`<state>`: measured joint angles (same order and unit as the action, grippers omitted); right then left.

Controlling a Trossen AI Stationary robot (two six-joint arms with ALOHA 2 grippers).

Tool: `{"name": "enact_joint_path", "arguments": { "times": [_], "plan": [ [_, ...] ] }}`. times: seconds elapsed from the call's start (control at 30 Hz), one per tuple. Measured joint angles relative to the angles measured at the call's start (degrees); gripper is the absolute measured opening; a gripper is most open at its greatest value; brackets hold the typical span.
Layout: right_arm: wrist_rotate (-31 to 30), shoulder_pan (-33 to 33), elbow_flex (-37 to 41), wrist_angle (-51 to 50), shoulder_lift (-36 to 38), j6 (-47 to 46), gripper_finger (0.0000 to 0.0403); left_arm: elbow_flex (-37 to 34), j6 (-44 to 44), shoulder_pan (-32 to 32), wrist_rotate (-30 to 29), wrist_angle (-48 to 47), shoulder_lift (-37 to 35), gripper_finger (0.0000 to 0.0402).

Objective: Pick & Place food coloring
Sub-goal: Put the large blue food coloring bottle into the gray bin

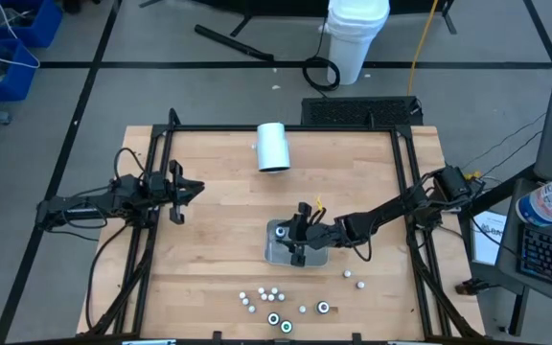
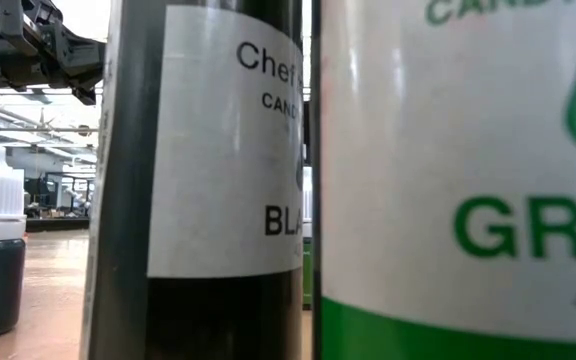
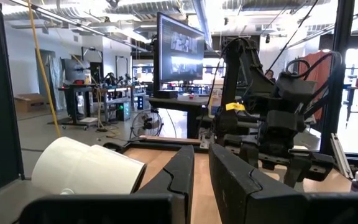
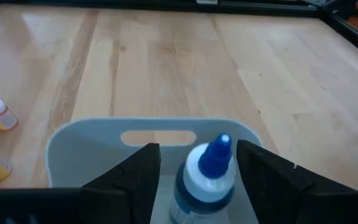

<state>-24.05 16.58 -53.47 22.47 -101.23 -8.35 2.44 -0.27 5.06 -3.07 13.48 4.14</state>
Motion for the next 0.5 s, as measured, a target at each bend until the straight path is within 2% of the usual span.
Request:
{"name": "enact_joint_path", "arguments": {
  "times": [0.17,0.5],
  "plan": [
    [-0.04,0.0,0.0,-1.35,0.0,-1.62,0.0193,0.0,0.0,0.01,0.0,0.03,-0.01,0.0058],
    [0.02,0.0,0.0,-1.55,0.0,-1.48,0.0107,0.0,-0.01,0.0,0.0,0.06,0.0,0.0058]
  ]
}}
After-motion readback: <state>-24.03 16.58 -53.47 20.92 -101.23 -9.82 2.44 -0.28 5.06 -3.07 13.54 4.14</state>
